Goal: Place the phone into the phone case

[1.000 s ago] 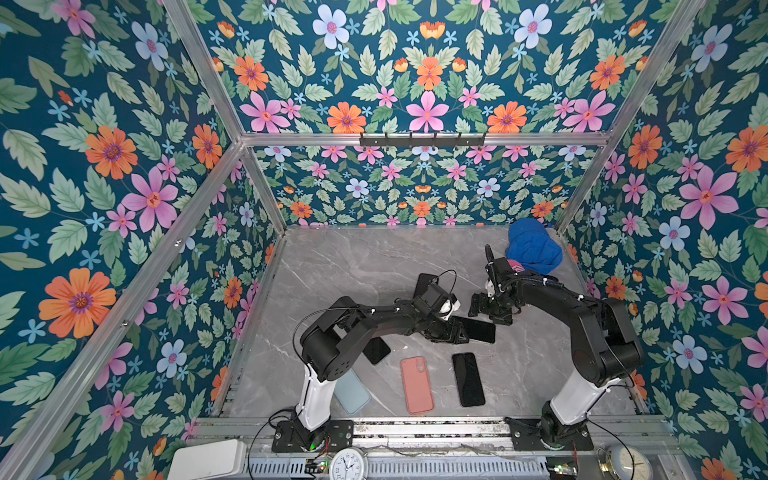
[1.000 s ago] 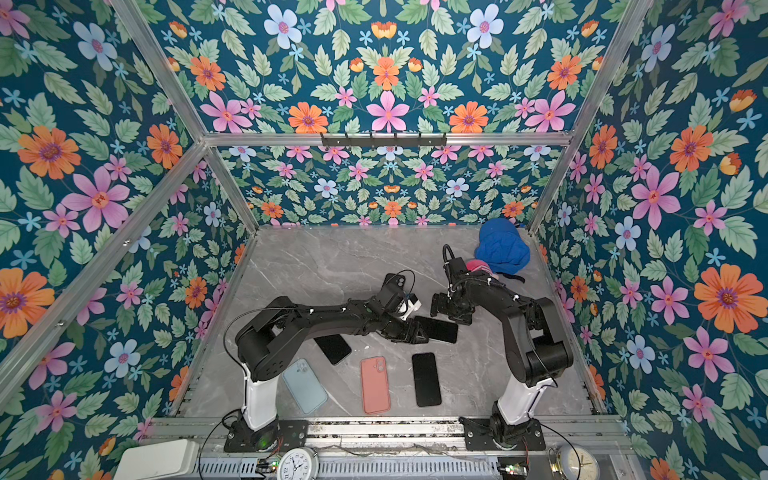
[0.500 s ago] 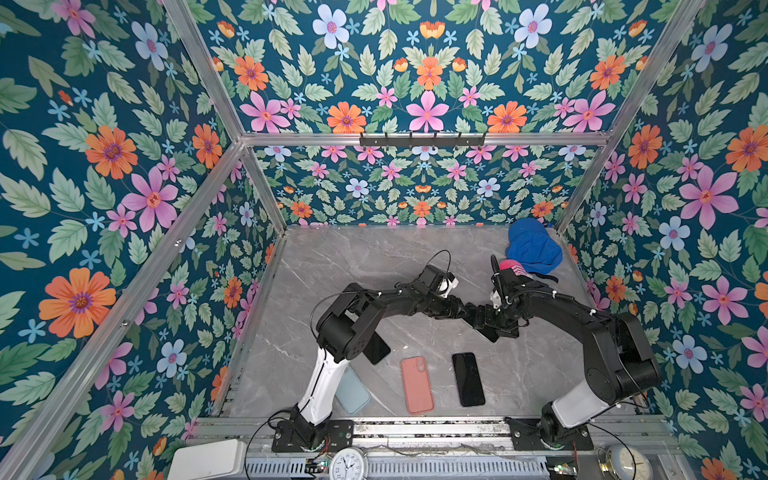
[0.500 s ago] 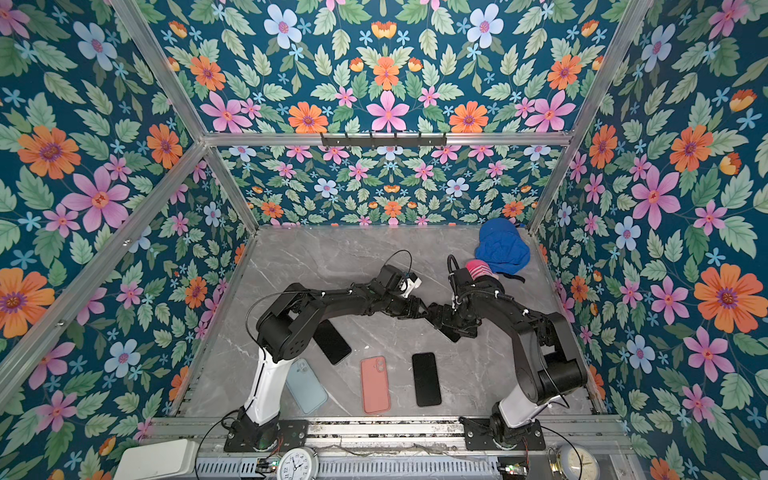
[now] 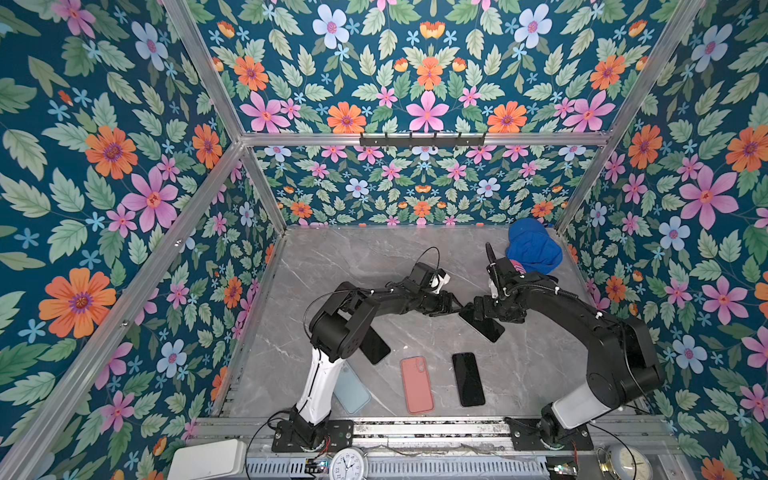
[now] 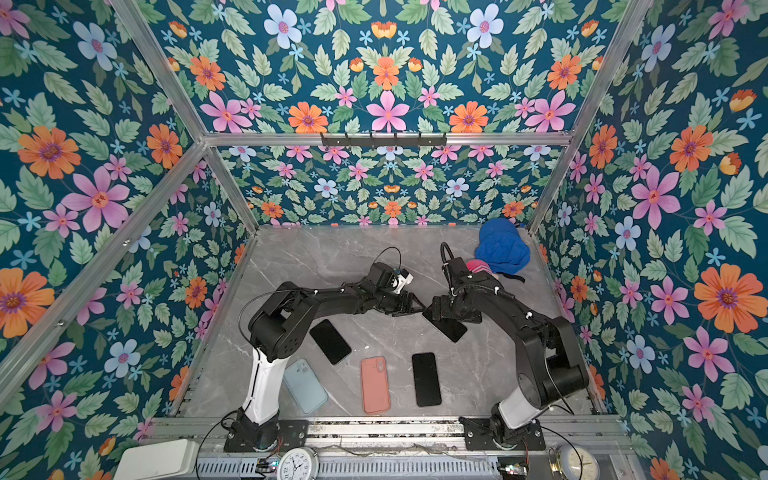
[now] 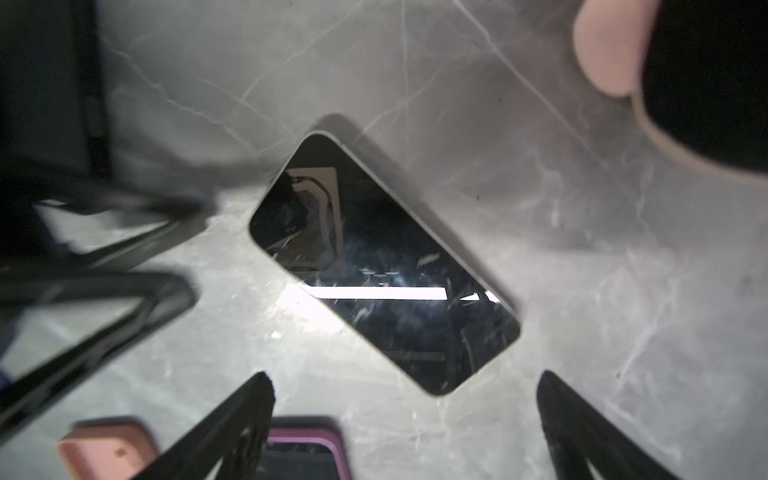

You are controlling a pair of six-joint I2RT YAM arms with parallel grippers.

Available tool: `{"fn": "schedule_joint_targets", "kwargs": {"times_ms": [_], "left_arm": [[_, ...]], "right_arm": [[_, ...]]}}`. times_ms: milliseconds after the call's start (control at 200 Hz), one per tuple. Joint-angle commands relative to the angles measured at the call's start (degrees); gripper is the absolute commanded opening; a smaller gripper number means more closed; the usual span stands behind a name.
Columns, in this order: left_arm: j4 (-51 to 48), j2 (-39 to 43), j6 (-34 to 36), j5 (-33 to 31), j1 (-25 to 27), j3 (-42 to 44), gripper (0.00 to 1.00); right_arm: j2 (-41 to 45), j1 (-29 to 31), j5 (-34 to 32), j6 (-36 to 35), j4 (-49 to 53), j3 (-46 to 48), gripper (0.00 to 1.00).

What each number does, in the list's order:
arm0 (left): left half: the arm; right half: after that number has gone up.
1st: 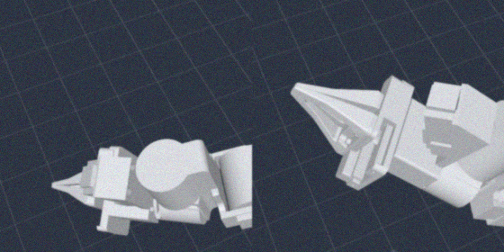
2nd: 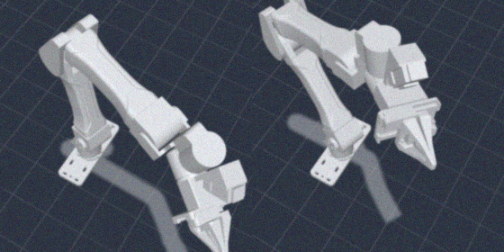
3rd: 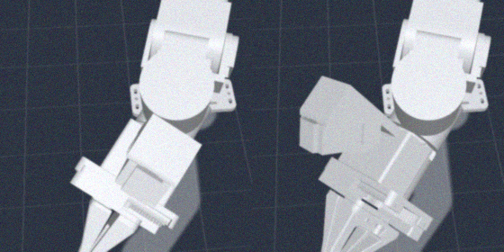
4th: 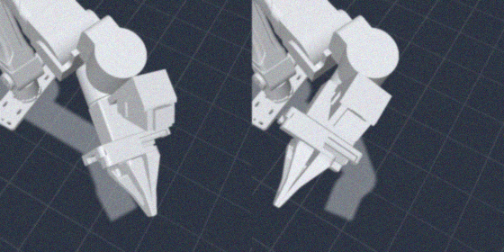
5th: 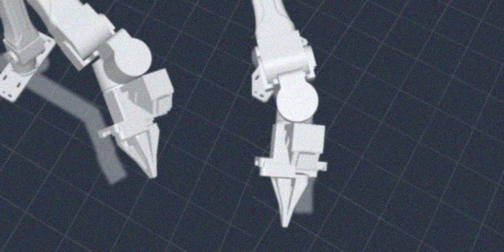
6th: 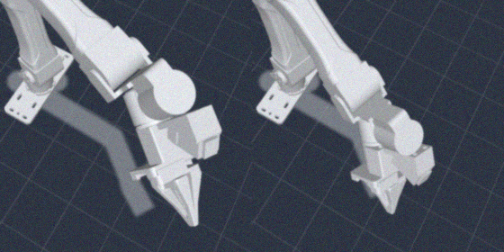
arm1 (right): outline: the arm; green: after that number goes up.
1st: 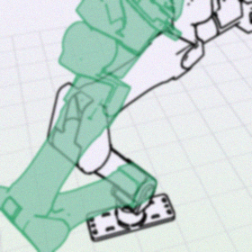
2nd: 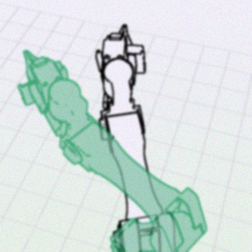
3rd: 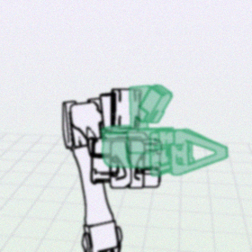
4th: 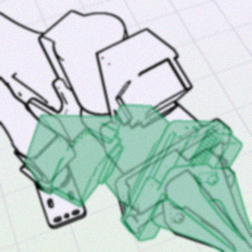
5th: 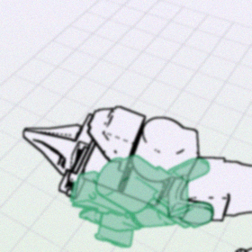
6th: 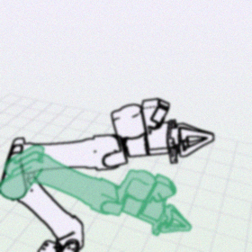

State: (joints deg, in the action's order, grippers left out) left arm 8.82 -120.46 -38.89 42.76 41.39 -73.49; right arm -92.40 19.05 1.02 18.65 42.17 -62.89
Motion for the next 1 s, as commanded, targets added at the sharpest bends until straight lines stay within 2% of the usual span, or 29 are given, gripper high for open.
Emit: {"fn": "schedule_joint_targets", "kwargs": {"times_ms": [0, 95, 310, 535, 695, 860, 995], "left_arm": [[2.19, 2.6, -1.01, -0.71, -0.06, 2.01, 0.65], [2.34, 4.45, -0.71, -0.48, -0.33, 3.81, 0.69], [2.87, 6.66, -0.42, 0.15, -0.29, 6.06, 0.71], [3.05, 7.78, -0.04, 0.21, -0.36, 7.3, 0.71], [3.94, 8.44, -0.35, 0.3, -0.73, 8.51, 0.7], [5.07, 9.02, -1.45, 0.65, -1.48, 9.77, 0.7], [4.42, 9.11, -1.62, 0.57, -1.71, 9.25, 0.7]], "right_arm": [[-2.08, -0.04, -2.96, -6.15, 1.51, -0.32, 0.99], [-4.37, -0.26, -2.74, -8.97, 0.48, 0.74, 0.99], [-9.66, -0.89, 3.08, -10.56, -0.73, -0.5, 0.99], [-7.49, -0.46, 7.77, -9.43, -1.9, 3.35, 0.99], [-7.04, 2.71, 4.97, -7.24, -0.11, 4.29, 0.99], [-9.98, 6.67, -2.08, -4.02, 2.69, 2.7, 0.92], [-10.86, 6.72, -3.75, -3.19, 2.4, 1.13, 0.85]]}}
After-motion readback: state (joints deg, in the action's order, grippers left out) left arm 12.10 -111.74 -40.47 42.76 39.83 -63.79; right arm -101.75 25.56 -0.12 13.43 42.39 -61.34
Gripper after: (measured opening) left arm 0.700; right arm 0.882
